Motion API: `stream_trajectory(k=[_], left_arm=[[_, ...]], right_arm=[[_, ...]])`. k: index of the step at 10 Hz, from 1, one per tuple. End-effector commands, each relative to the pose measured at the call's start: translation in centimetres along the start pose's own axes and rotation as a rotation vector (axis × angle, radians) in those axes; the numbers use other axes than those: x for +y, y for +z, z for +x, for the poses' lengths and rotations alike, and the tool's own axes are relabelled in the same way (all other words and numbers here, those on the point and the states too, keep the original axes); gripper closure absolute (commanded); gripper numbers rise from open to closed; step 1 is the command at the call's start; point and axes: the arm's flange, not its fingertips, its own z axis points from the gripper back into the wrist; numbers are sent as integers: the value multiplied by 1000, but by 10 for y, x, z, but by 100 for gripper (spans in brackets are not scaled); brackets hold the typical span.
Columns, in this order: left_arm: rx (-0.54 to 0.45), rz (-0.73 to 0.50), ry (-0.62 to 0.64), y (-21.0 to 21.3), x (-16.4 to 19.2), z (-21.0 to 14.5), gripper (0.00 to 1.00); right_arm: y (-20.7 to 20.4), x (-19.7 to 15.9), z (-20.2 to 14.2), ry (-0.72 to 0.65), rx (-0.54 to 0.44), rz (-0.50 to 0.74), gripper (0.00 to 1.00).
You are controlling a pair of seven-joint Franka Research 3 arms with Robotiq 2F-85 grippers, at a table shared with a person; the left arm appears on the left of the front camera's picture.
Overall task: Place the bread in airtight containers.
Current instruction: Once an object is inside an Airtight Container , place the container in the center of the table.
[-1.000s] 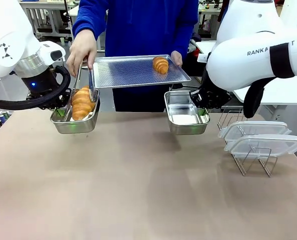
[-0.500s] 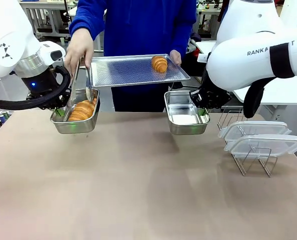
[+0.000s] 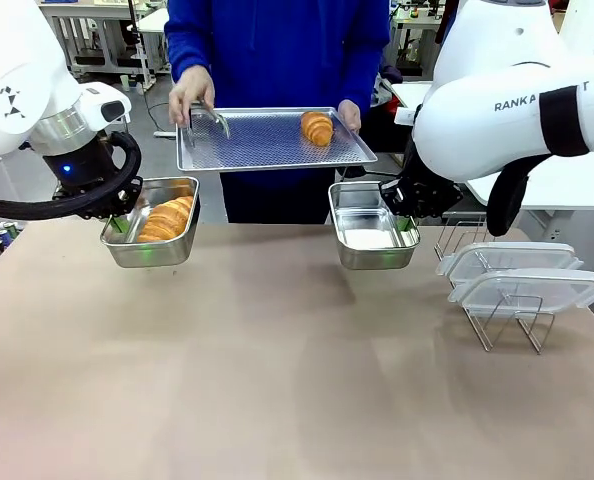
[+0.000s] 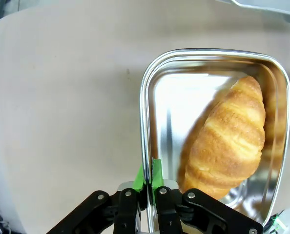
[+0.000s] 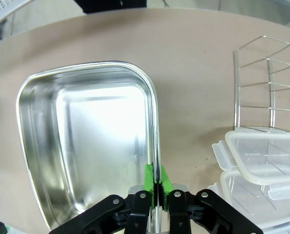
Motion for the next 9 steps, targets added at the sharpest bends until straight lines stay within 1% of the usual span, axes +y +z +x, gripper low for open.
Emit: stream_trajectory(k=[1,9], left_arm=[[-13,-4,1,4,-1,1,100],[-13,-4,1,4,-1,1,100]], right_arm=[[3,-1,2,3,-9,-2,100],[3,-1,2,3,-9,-2,100]])
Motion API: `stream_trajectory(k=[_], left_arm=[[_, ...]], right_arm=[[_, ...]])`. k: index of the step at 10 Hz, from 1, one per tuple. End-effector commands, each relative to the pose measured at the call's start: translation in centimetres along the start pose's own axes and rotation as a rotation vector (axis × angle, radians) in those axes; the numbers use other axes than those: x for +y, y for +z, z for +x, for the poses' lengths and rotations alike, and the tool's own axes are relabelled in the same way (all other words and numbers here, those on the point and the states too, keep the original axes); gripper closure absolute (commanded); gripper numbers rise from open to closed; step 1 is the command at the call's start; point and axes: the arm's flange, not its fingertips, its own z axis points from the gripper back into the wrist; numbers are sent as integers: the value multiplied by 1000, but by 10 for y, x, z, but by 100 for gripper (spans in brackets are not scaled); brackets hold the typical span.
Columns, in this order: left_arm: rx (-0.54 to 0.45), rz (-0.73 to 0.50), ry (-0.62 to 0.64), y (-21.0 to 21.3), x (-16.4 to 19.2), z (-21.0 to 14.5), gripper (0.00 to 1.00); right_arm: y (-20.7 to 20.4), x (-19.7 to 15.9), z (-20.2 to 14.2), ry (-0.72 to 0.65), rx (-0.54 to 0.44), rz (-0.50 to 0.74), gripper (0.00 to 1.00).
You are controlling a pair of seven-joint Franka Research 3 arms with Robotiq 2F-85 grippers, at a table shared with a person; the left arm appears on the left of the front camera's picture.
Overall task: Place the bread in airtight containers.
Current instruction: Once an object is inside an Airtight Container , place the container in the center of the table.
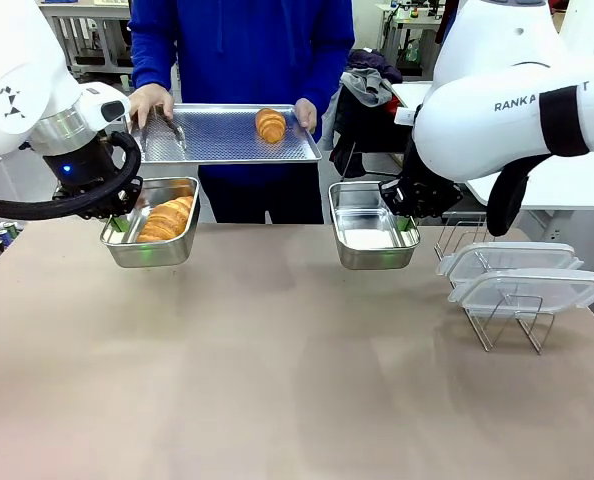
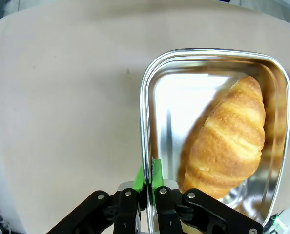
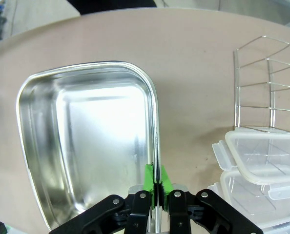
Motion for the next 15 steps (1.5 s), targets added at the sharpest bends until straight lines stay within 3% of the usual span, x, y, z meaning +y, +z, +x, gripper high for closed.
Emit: stream_trajectory(k=[1,5,8,11,15], left_arm=[[0,0,0,0,0,0,96],[78,-34,44,-70,36,10,96],[27,-4,48,-113,43,-6,96],[-6,20,29,-137,46,-18,96],[33,74,-1,-153,42,-19,96]], right_arm=[[3,-1,2,3,-9,-2,100],[3,-1,2,3,-9,-2,100],[3,-1,2,3,-9,-2,100],[3,-1,2,3,-9,-2,100],[3,-1,2,3,-9,-2,100]])
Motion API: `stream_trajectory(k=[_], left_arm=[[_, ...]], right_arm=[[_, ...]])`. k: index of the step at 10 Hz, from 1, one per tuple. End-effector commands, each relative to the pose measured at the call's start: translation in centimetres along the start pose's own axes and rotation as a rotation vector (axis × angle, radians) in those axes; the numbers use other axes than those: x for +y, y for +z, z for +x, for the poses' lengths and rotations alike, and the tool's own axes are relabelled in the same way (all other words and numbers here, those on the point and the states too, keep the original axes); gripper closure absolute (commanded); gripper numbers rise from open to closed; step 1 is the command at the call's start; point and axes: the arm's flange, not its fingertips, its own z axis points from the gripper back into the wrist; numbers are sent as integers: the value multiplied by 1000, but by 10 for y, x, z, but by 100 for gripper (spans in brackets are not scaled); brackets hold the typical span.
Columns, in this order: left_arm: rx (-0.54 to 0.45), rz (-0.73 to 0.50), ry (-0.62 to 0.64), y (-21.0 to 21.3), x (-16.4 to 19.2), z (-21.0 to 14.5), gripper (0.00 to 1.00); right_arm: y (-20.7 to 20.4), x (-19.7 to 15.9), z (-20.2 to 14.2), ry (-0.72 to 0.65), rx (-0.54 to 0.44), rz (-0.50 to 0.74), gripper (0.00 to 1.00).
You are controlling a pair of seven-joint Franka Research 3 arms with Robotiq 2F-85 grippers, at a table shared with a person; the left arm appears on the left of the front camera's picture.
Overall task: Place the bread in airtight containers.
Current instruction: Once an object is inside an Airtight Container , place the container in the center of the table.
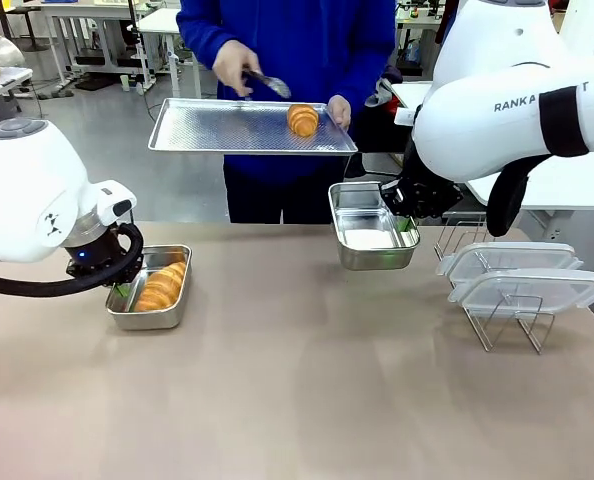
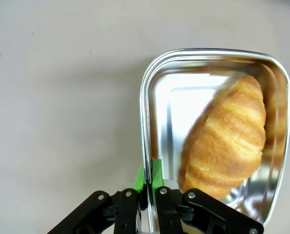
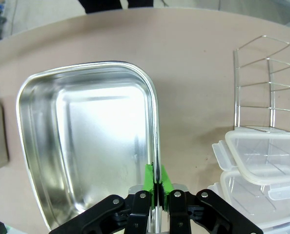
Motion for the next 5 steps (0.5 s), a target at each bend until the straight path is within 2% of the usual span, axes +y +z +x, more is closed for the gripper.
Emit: stream_trajectory(k=[1,2,3,4,5], left_arm=[[8,39,9,-4,-4,4,96],[16,43,3,-5,-3,4,45],[12,47,-4,-1,-1,6,40],[6,34,-2,6,1,7,0],[-9,14,-2,20,6,11,0]], right_arm=[[3,-1,2,3,-10,-2,100],[3,-1,2,3,-10,-2,100],[3,-1,2,3,-10,-2,100],[3,-1,2,3,-10,-2,100],[3,-1,2,3,-10,-2,100]])
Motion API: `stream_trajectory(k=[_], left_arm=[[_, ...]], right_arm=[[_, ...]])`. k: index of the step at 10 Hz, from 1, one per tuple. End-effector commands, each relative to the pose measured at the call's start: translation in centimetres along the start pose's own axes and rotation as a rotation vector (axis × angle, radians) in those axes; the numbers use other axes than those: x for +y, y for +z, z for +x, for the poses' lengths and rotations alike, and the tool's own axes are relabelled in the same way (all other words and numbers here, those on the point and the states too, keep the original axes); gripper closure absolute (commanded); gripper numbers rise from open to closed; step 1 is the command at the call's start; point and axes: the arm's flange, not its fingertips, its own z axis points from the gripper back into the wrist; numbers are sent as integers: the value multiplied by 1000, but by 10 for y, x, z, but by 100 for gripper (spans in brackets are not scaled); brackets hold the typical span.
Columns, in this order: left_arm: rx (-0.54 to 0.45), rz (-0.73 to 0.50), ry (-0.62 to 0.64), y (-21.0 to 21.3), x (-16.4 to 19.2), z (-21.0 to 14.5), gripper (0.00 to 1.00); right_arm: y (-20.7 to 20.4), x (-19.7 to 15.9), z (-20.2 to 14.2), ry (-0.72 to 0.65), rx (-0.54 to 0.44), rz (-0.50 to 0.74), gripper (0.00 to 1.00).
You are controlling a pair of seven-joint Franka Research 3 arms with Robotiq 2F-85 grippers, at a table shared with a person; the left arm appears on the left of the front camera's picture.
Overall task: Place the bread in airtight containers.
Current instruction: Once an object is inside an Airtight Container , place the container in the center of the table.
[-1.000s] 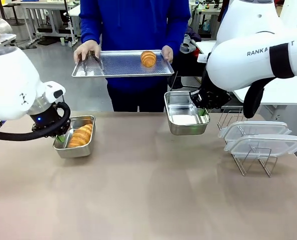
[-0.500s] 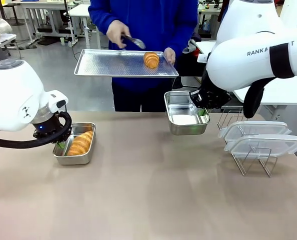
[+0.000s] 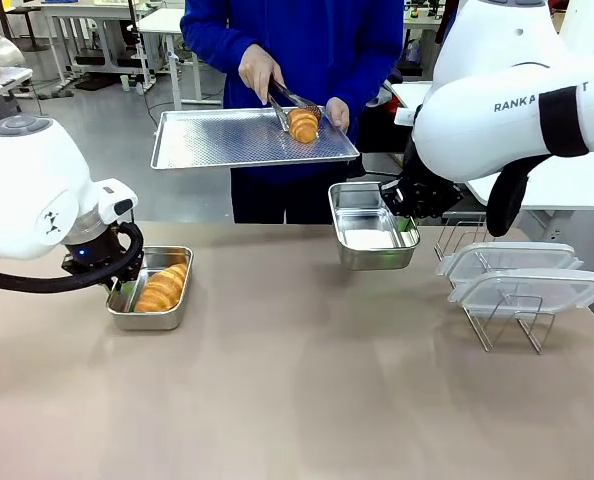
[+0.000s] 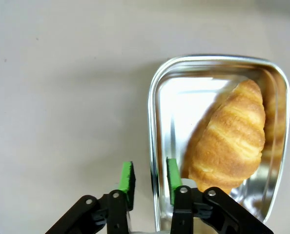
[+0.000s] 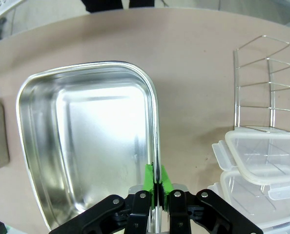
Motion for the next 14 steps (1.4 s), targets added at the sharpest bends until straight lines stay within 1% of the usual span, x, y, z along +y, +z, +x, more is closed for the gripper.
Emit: stream_trajectory(k=[1,2,3,4,5,6,8,9,10,11,13,14], left_arm=[[-34,-34,3,37,15,10,0],[-48,-128,-35,67,34,16,15],[-51,-240,-101,99,55,22,6],[-53,-369,-224,137,80,24,0],[-56,-462,-332,165,105,26,0],[-79,-547,-454,189,135,24,0],[-197,-671,-708,223,196,14,0],[-278,-706,-833,231,229,3,0],[-340,-730,-922,230,244,-4,0],[-386,-726,-981,223,249,-10,0],[-514,-746,-1030,203,253,-16,0],[-548,-754,-1034,199,253,-16,0]], right_arm=[[3,-1,2,3,-10,-2,100],[3,-1,2,3,-10,-2,100],[3,-1,2,3,-10,-2,100],[3,-1,2,3,-10,-2,100],[3,-1,2,3,-10,-2,100],[3,-1,2,3,-10,-2,100],[3,-1,2,3,-10,-2,100],[3,-1,2,3,-10,-2,100],[3,-1,2,3,-10,-2,100],[3,-1,2,3,-10,-2,100],[3,-1,2,3,-10,-2,100],[3,-1,2,3,-10,-2,100]])
